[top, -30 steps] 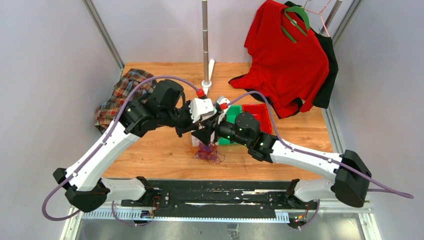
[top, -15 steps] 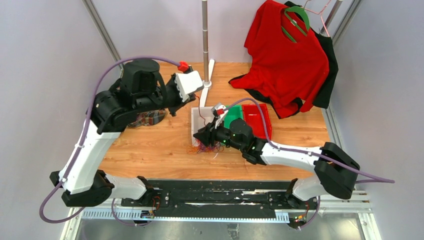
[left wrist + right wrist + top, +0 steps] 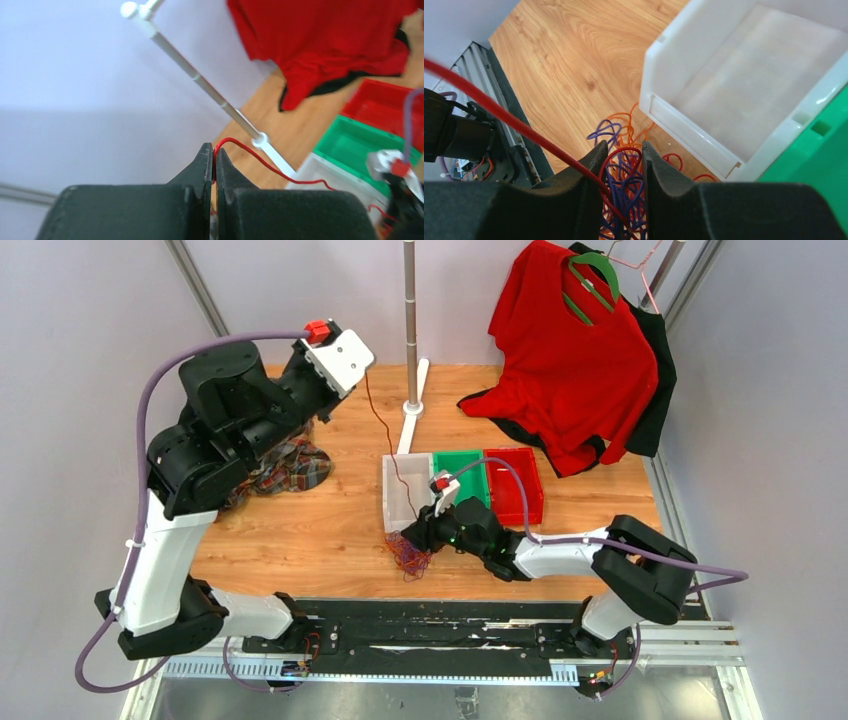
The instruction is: Untangle the cables
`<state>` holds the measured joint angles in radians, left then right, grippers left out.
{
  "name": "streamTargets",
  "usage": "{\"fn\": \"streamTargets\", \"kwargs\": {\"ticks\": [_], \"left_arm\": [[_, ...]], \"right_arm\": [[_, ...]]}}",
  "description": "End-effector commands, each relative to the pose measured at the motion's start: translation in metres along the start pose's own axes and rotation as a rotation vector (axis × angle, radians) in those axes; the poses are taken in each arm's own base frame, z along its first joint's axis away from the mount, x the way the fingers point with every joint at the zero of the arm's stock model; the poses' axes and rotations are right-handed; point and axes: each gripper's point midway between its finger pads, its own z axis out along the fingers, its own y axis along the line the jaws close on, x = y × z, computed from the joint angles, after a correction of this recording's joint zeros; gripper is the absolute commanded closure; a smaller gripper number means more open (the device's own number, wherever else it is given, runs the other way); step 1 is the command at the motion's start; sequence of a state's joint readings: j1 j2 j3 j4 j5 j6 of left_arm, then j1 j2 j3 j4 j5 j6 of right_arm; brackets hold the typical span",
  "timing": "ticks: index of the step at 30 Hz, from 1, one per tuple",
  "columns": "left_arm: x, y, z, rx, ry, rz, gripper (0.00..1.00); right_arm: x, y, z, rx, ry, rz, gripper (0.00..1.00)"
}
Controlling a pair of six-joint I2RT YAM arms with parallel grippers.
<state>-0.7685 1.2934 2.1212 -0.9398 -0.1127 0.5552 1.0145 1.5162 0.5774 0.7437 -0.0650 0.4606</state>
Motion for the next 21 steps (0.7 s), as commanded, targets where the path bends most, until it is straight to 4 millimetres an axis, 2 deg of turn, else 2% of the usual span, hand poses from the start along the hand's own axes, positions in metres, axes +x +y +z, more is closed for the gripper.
{"fn": "streamTargets", "kwargs": {"ticks": [1, 10, 14, 21], "left_arm": [[-0.046, 0.076, -0.023, -0.371, -0.176, 0.009, 1.0], [-0.092, 0.146, -0.07, -0.757, -0.398, -0.053, 1.0], [-0.117, 0.169, -0.099, -0.876, -0.526, -0.089, 1.0], [-0.144, 0.19, -0.124, -0.976, -0.648, -0.112, 1.0]], "right_arm": [[0.011, -0.011, -0.001, 0.053, 0.0, 0.018, 0.68], [0.03, -0.016, -0.003, 0.062, 0.041, 0.047, 0.65], [0.037, -0.016, -0.004, 0.063, 0.059, 0.057, 0.64], [0.053, -0.014, -0.006, 0.065, 0.095, 0.07, 0.62]]}}
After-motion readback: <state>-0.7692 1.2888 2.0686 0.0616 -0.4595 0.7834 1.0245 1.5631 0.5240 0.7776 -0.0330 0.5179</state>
